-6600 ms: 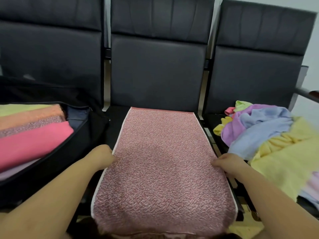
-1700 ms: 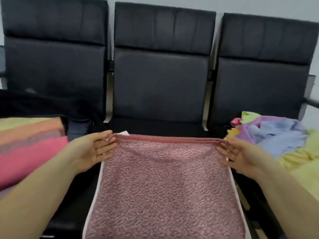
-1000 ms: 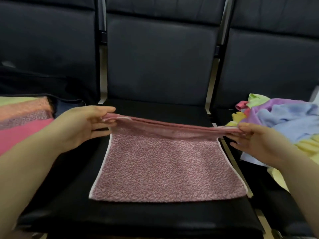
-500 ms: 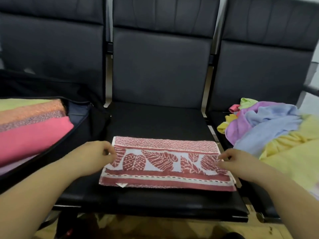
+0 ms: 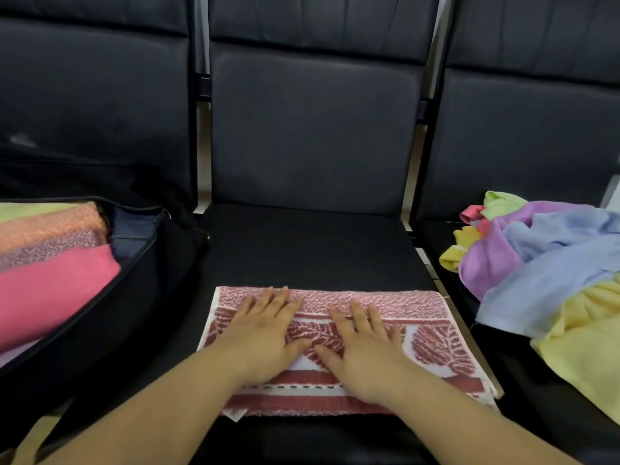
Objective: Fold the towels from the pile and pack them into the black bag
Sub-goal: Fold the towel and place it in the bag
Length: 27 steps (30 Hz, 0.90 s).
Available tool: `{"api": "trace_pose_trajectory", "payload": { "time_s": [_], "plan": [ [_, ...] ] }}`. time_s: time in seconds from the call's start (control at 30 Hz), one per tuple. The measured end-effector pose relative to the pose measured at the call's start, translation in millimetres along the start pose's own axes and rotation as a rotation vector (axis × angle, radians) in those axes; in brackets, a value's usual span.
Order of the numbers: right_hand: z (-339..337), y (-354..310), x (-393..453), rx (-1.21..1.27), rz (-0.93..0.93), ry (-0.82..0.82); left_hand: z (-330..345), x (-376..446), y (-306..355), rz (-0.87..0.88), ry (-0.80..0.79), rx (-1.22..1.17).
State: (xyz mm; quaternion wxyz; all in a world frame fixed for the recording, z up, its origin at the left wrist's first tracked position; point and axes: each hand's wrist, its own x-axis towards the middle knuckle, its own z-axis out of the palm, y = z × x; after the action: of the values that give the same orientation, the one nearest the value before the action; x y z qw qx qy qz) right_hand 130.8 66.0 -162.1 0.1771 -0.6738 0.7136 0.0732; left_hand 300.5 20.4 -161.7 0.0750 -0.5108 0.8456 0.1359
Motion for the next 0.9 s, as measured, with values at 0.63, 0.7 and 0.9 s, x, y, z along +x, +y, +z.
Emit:
{"api": "trace_pose_trajectory", "payload": {
  "time_s": [0.63, 0.7, 0.9],
  "plan": [
    [2, -30, -9, 0.154, -0.555, 0.477, -17, -50, -59, 0.233, 0.250, -0.156],
    [10, -48, -20, 0.161, -0.644, 0.446, -13, -66, -66, 0.236, 0.219, -0.210],
    [23, -67, -30, 0.138, -0.634, 0.290, 13, -88, -77, 0.204, 0.164, -0.153]
  ]
}}
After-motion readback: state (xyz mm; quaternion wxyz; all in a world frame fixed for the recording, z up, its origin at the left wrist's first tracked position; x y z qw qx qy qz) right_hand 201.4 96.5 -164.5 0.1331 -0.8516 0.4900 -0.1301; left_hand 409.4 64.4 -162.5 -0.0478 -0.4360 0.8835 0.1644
